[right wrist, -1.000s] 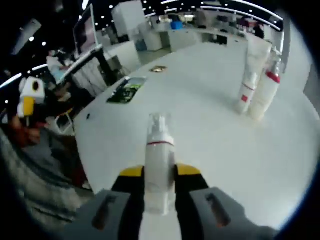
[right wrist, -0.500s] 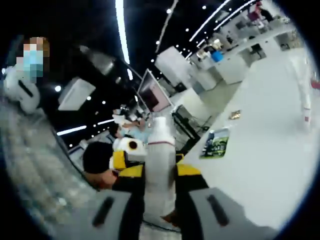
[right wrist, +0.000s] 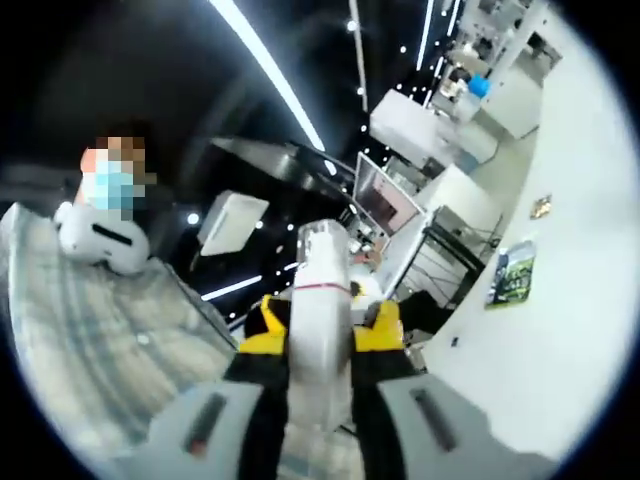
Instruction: Arrange the skincare products in the storage area until every visible bottle or jar stands upright without overlapping.
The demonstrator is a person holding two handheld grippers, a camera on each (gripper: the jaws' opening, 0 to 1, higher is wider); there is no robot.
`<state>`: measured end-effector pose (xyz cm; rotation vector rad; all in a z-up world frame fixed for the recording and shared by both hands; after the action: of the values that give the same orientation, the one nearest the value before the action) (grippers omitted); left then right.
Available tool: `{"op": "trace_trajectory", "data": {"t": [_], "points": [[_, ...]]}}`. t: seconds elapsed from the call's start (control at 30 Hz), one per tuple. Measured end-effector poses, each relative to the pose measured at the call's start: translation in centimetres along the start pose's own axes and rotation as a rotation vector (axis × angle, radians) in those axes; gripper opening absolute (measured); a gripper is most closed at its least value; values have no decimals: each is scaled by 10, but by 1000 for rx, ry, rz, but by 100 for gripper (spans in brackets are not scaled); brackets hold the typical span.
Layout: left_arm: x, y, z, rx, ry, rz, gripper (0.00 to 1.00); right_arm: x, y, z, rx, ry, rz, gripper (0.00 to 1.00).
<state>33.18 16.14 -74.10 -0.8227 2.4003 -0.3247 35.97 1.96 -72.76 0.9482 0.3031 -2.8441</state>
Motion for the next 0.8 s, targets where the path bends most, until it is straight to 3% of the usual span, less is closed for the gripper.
{"op": "trace_trajectory", "data": {"t": [0.03, 0.13, 0.17, 0.23, 0.27, 0.37, 0.47, 0.57, 0.67, 0.8], "points": [[1, -2, -4, 22, 16, 16, 21, 1, -1, -1, -3, 15, 6, 20], [2, -4, -7, -18, -16, 23, 21, -1, -1, -1, -2, 34, -9, 20], [0, -3, -4, -59, -7, 7, 21, -1, -1, -1, 9, 44, -14, 20], [-2, -3, 2, -126, -19, -6, 20, -4, 0, -9, 128, 83, 5, 19], [-5, -2, 5, -186, -63, -18, 20, -6, 0, -14, 202, 113, 6, 19], [-10, 1, 8, -278, -107, -32, 20, -10, -2, -16, 322, 148, 25, 19], [-11, 1, 9, -323, -120, -43, 19, -12, -8, -16, 410, 232, 76, 22], [-12, 2, 12, -424, -147, -64, 19, -10, -16, -18, 543, 263, 99, 24], [-14, 5, 15, -508, -196, -80, 19, -4, -26, -20, 614, 282, 147, 27], [-16, 6, 14, -548, -203, -114, 19, 1, -37, -24, 673, 285, 187, 27]]}}
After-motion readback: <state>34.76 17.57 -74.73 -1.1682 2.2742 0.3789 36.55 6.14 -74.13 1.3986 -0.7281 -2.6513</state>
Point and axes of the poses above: the point that each gripper's makers call its tool centre point, and the gripper's own axes: y roughly backward along the fingers, z roughly to its left, x roughly out of its underside, the point moved 9 cm from there along y, roughly backward along the fingers, and after that the axes turned 2 degrees about y, right-handed, at the moved point
